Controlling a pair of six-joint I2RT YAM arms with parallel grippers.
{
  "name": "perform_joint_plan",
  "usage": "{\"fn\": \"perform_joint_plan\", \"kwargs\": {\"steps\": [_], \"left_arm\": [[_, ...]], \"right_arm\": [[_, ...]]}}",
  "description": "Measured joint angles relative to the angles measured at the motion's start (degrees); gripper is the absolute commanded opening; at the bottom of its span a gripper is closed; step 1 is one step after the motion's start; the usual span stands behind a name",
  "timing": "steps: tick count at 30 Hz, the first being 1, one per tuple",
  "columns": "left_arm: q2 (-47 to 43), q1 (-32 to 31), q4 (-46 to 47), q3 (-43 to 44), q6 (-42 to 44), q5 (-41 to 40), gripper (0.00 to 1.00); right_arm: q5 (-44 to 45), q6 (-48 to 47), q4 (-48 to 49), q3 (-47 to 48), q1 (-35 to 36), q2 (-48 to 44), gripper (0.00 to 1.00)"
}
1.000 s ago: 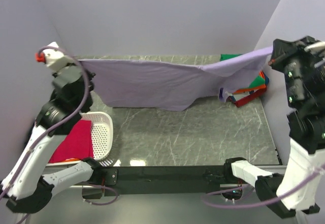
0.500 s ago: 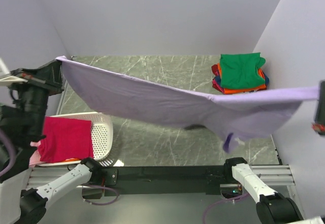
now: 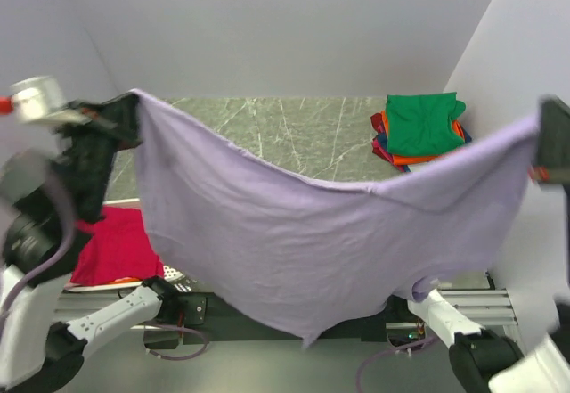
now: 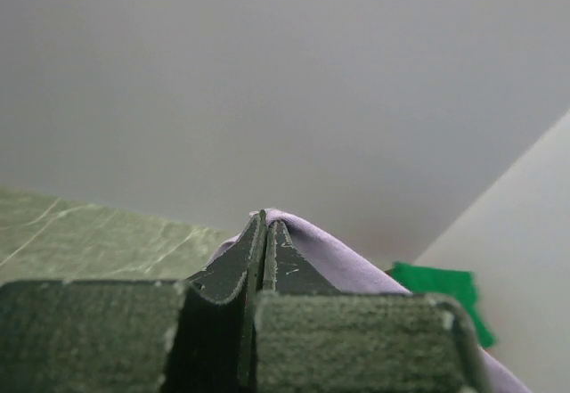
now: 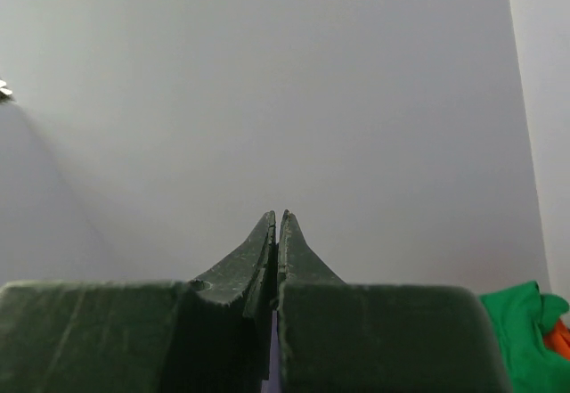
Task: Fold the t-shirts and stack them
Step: Flatten the tshirt out
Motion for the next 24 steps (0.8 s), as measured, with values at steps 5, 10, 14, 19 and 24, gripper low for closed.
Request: {"fn": "perform_joint_plan", "kwargs": {"steps": [5, 10, 14, 19, 24], "left_arm": [[13.35, 1.40, 4.22, -2.34, 2.47, -3.89, 0.01], [28.15, 8.72, 6.36, -1.46, 4.35, -1.31, 0.00], [35.98, 13.03, 5.62, 4.81, 6.03, 0.79, 0.01], [37.62, 13.62, 5.55, 14.88, 8.48, 3.65, 0.00], [31.71, 13.62, 7.06, 15.65, 8.81, 6.43, 0.01]], "right_arm": [[0.92, -0.39, 4.57, -4.11, 0.00, 12.52, 0.00], [0.35, -0.35, 6.43, -5.11, 0.00, 28.48, 0.00], [-0.92, -0.35, 5.14, -0.81, -0.07, 39.39, 0.00], [-2.01, -0.31, 5.18, 5.75, -0.17, 42.95, 0.00], [-2.34, -0.39, 7.30, 4.24, -0.22, 35.28, 0.00]]}}
